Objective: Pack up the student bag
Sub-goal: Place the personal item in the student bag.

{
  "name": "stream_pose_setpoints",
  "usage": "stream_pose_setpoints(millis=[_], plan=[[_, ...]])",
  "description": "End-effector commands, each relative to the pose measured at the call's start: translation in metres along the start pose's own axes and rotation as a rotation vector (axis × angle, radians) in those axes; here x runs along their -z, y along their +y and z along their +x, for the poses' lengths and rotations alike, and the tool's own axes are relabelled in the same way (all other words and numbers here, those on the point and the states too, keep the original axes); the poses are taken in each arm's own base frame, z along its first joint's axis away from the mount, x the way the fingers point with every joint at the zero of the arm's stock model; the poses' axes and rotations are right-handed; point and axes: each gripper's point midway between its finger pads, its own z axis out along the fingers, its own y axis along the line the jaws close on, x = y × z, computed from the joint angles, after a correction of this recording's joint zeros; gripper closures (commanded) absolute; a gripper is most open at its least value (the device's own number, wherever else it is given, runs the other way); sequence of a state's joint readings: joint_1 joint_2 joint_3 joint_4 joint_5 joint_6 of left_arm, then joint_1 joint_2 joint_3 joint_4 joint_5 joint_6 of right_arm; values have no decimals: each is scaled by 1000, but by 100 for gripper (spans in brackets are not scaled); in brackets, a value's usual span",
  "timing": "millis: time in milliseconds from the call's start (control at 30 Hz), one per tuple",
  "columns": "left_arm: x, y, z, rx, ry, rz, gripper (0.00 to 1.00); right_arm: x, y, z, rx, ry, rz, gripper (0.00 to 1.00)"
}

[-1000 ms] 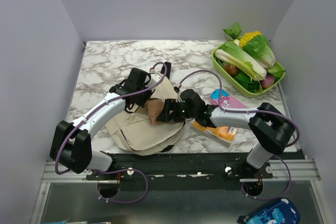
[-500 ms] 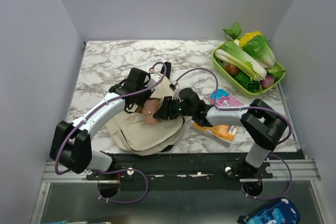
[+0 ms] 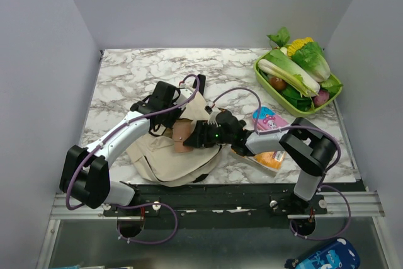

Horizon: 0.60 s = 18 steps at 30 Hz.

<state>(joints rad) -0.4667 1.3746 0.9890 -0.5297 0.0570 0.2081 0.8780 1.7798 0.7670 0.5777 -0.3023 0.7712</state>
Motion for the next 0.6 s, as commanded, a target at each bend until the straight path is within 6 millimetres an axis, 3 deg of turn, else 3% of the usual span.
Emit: stream_pose_setpoints(millis=[0, 200, 300, 433, 533, 567], plan=[[13, -2, -21, 13, -63, 20, 100, -11, -8, 8, -36, 7, 5, 29], [15, -3, -23, 17, -66, 22, 100, -15, 0, 4, -31, -31, -27, 42], [16, -4, -25, 16, -71, 28, 100, -6, 18, -4, -22, -58, -80, 56], [15, -4, -25, 10, -70, 28, 100, 7, 26, -6, -27, -51, -76, 79], [15, -5, -24, 6, -70, 31, 100, 12, 18, -1, -55, -24, -12, 97], [15, -5, -24, 6, -69, 32, 100, 13, 15, 0, -65, -14, 7, 99]])
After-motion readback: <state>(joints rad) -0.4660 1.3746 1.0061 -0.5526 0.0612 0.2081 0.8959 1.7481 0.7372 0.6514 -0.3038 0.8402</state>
